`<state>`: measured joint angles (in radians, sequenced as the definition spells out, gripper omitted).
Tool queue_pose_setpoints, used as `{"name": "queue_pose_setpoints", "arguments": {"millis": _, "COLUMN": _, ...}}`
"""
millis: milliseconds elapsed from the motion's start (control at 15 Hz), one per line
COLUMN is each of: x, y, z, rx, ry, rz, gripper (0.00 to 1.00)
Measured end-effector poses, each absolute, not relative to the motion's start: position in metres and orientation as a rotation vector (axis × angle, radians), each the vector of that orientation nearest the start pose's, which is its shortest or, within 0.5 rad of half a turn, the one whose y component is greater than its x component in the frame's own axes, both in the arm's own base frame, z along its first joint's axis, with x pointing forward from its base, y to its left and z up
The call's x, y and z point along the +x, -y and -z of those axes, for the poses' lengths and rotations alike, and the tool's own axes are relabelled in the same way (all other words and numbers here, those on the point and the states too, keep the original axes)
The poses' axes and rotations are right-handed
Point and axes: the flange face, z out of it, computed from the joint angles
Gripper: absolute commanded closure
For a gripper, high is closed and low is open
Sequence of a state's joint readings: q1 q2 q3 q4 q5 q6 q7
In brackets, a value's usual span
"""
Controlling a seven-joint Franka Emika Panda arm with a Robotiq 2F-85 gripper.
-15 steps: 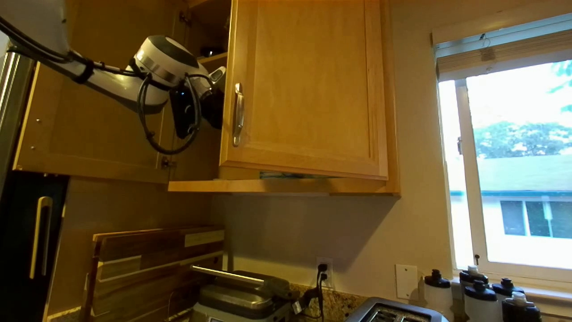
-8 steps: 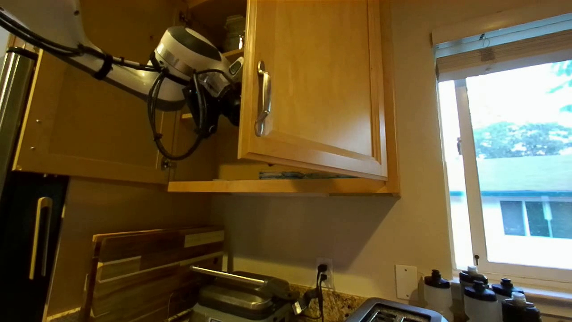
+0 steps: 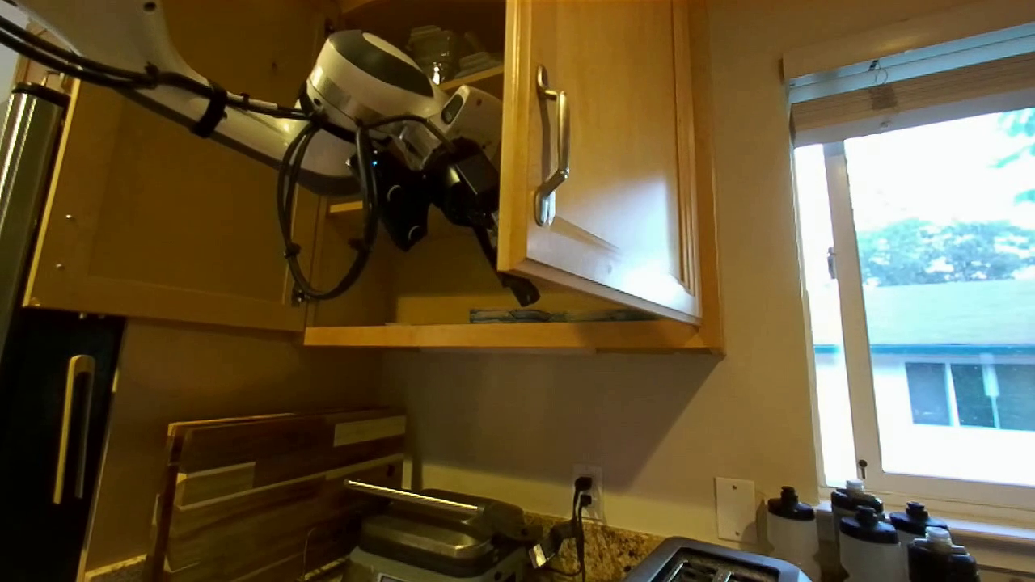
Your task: Open the overhead cabinet doors
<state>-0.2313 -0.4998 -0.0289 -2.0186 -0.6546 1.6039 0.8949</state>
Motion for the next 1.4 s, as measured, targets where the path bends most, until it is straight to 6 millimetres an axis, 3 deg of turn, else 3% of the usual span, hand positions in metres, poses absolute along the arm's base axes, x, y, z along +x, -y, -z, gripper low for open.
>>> {"name": "queue_pose_setpoints", "arguments": {"millis": 400, "x": 0.363, "y": 0.180, "z": -0.670, "rx": 2.099, "ry": 1.425, "rz": -0.349, "gripper": 0.00}}
{"name": "queue_pose_setpoints", "arguments": {"millis": 800, "x": 0.369, "y": 0.169, "z": -0.671, "rx": 2.115, "ry": 1.385, "rz": -0.368, "gripper": 0.00}}
{"name": "queue_pose_setpoints", "arguments": {"millis": 1000, "x": 0.386, "y": 0.140, "z": -0.673, "rx": 2.234, "ry": 1.286, "rz": -0.433, "gripper": 0.00}}
{"name": "queue_pose_setpoints", "arguments": {"millis": 1400, "x": 0.416, "y": 0.055, "z": -0.676, "rx": 2.549, "ry": 1.024, "rz": -0.570, "gripper": 0.00}}
